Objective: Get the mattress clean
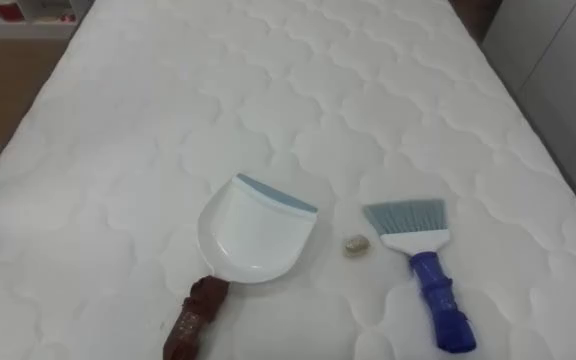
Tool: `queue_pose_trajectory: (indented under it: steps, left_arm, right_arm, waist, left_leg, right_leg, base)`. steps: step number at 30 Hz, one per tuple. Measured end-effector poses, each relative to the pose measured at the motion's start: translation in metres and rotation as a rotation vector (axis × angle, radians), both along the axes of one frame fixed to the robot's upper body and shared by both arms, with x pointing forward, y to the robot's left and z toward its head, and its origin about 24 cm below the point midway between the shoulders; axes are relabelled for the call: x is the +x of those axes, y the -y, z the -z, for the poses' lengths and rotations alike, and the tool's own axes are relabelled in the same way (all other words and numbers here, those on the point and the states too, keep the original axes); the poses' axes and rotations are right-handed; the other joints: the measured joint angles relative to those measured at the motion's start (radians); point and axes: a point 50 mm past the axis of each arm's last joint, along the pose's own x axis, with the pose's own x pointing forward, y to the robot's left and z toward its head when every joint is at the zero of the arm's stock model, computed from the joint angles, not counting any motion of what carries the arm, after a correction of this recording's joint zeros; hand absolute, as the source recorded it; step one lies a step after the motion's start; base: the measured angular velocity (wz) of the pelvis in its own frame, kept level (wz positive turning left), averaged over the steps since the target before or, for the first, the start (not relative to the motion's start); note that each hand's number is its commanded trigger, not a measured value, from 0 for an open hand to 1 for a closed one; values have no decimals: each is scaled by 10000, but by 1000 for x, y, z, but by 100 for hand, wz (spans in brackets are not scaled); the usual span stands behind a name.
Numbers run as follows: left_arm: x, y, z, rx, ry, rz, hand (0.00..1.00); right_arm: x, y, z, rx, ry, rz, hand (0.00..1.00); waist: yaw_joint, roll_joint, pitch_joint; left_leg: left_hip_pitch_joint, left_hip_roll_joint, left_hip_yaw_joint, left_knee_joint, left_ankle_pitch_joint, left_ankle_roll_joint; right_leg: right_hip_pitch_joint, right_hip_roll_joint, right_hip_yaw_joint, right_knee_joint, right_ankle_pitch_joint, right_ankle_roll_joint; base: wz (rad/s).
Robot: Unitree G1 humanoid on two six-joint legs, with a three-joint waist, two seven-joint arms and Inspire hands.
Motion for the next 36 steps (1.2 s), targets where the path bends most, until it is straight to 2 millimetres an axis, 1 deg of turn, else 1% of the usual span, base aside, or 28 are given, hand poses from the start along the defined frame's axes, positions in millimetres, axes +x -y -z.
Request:
queue_pose_trajectory:
  steps: [10, 12, 20, 27, 31, 34, 36]
  left_arm:
    - [0, 2, 1, -238, -267, -57, 0]
    - [4, 2, 1, -231, -180, -59, 0]
    - [5, 0, 1, -174, -25, -190, 0]
    - [12, -2, -1, 283, 487, -174, 0]
    - [21, -7, -5, 779, 1159, -359, 0]
    - [39, -17, -13, 1499, 2266, -794, 0]
    - [61, -24, -25, 2156, 3498, -980, 0]
  right_arm:
    - [0, 0, 0, -129, -26, -92, 0]
    - [1, 0, 0, -151, -21, -98, 0]
    - [0, 1, 0, -283, -8, -28, 0]
    - [1, 0, 0, -430, 49, -55, 0]
    - [0, 0, 0, -449, 40, -30, 0]
    - [1, 1, -1, -534, 56, -71, 0]
    - [2, 2, -1, -561, 81, -136, 0]
  waist:
    - [33, -10, -1]
    - [35, -9, -1]
    - [43, -9, -5]
    - [89, -13, -10]
    - [83, -29, -10]
    - [91, -39, -18]
    - [87, -32, -18]
  left_leg:
    - [-5, 0, -73, -1, 0, 0]
    - [-11, -1, -73, -2, 0, 0]
    - [-5, -2, -72, -3, 0, 0]
    - [-1, -1, -76, -2, 0, 0]
    - [-30, -1, -86, -1, 0, 0]
    - [-71, -4, -120, 2, 1, 0]
    - [-58, -3, -120, 6, 1, 0]
  right_leg:
    - [-40, 1, -14, -9, 0, -1]
    - [-46, 0, -9, -13, 0, 0]
    - [-52, 2, 4, -2, 0, -1]
    - [-51, 6, -12, 4, 1, -1]
    - [-61, 3, -26, 6, 1, -1]
    - [-77, 2, -42, 7, 1, -1]
    - [-76, 0, -69, 23, 2, -3]
  base:
    - [0]
    - [0]
    - [0]
    - [0]
    - [1]
    - [1]
    - [0]
